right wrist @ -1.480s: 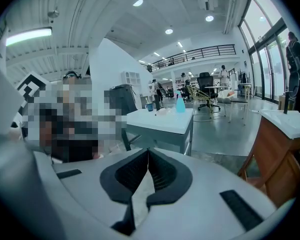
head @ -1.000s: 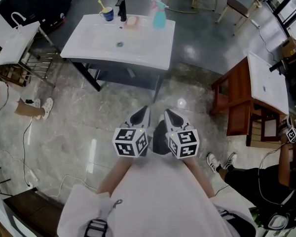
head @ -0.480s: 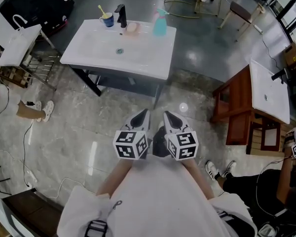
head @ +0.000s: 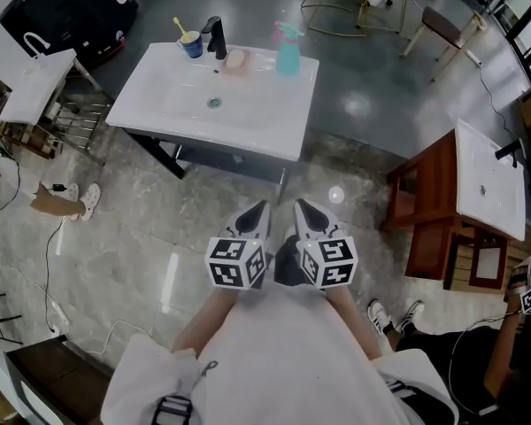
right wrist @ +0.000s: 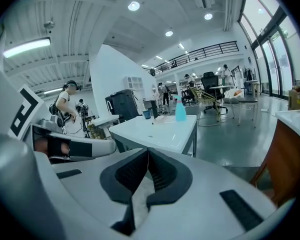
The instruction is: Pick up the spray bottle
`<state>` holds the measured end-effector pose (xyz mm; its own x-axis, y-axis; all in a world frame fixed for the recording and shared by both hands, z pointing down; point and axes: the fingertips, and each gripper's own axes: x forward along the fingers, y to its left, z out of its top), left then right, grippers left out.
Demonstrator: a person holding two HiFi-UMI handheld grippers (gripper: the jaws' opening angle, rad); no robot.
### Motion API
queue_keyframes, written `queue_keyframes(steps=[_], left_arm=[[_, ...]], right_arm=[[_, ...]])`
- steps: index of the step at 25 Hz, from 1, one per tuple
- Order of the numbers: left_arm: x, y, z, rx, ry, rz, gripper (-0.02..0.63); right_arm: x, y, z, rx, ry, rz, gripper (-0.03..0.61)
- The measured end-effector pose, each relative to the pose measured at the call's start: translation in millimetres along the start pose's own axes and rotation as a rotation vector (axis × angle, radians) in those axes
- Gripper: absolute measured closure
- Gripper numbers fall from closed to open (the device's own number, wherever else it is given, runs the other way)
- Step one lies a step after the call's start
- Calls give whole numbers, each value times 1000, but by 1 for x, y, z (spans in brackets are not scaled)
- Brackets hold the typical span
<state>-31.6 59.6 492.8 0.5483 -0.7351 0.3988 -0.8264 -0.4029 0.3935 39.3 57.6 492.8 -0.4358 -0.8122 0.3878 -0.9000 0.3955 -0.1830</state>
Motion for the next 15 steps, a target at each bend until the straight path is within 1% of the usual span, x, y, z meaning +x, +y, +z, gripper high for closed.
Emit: queue_keyframes(steps=[6, 11, 15], left_arm=[[27, 5, 10, -14, 15, 25, 588], [50, 3, 16, -20, 29, 34, 588], [70, -1, 22, -21, 34, 35, 588]], right_arm=[[18, -27, 7, 10, 17, 2, 551], [29, -53, 17, 9, 12, -19, 551], [38, -73, 17, 23, 27, -23, 551]])
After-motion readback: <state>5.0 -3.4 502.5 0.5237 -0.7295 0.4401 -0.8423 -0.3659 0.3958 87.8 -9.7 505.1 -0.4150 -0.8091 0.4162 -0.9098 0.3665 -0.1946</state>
